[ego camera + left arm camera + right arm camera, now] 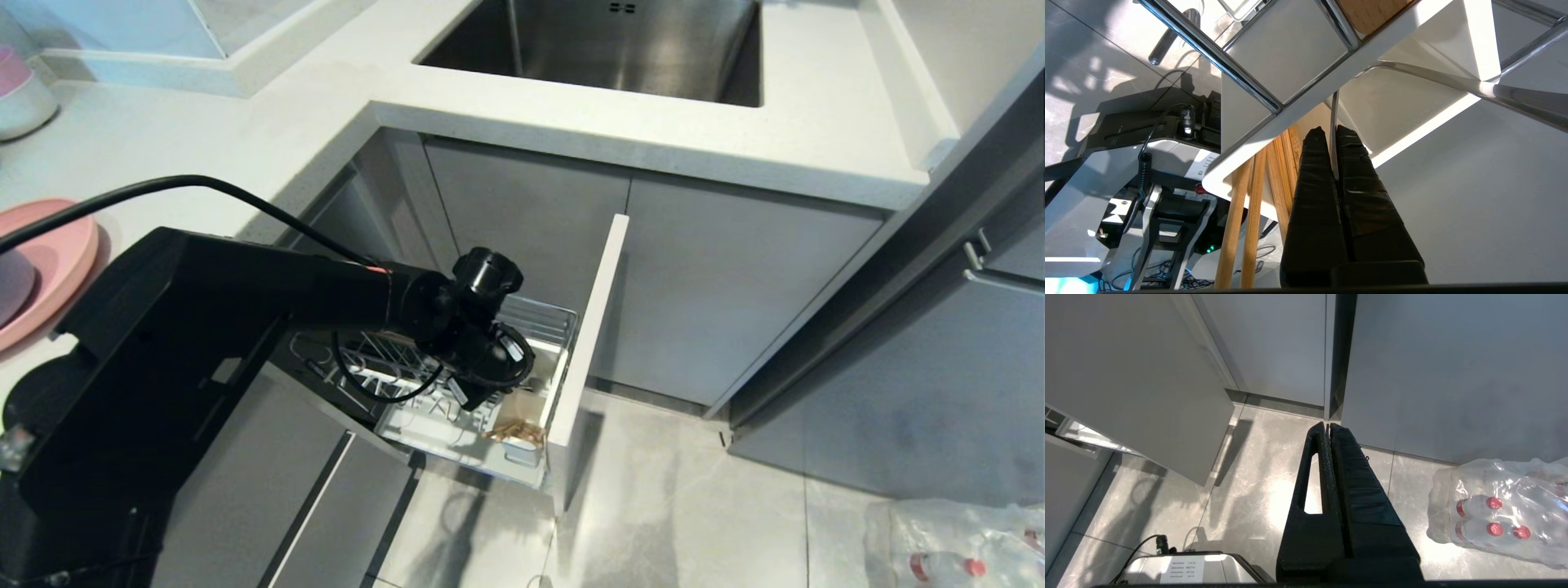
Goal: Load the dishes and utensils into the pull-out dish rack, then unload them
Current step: Take the spoon out of the cupboard
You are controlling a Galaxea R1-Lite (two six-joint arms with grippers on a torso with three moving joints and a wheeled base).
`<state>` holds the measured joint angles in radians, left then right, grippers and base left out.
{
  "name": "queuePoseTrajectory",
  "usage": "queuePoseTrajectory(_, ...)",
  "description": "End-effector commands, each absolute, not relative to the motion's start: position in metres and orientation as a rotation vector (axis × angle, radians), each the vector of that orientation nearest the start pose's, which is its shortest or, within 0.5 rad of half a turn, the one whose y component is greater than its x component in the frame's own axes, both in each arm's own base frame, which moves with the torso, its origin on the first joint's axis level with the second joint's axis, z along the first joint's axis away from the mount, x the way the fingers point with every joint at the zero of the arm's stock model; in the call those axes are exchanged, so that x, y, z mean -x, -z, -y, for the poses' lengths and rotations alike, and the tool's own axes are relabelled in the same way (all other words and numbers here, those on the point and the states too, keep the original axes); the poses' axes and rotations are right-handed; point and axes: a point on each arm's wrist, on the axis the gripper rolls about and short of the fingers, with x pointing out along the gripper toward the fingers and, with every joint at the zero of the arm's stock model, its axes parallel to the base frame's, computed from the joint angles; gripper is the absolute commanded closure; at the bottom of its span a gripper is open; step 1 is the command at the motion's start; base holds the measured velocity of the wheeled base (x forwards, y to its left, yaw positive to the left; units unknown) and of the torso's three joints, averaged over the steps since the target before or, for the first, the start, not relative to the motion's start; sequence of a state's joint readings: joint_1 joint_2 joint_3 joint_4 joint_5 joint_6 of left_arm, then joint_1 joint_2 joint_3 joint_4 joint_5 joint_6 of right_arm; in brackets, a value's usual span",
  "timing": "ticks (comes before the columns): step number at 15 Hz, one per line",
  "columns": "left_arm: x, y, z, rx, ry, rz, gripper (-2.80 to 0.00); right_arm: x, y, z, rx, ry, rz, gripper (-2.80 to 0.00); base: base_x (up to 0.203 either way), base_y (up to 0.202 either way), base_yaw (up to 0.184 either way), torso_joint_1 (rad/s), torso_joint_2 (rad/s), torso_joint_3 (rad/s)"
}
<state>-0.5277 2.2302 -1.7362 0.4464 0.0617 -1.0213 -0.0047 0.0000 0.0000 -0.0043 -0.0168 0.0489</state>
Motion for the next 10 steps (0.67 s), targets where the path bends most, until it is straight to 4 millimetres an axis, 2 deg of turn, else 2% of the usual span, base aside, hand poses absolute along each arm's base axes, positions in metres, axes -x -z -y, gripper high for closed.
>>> queuePoseTrajectory(1, -0.375, -0.139, 0.217, 0.663, -0.073, -1.019, 0.00, 0.023, -0.076, 0.000, -0.049, 0.021, 0.004, 0.00, 0.000, 0.000, 0.000, 0.000, 0.00, 0.000)
queuePoseTrajectory(3, -0.373, -0.145, 0.216, 0.667, -0.066, -1.010, 0.00, 0.023, -0.076, 0.000, -0.049, 0.021, 0.004, 0.00, 0.000, 0.000, 0.000, 0.000, 0.00, 0.000)
queuePoseTrajectory(10, -0.357, -0.187, 0.207, 0.706, -0.017, -0.934, 0.00, 0.023, -0.076, 0.000, -0.049, 0.021, 0.004, 0.00, 0.000, 0.000, 0.000, 0.000, 0.00, 0.000)
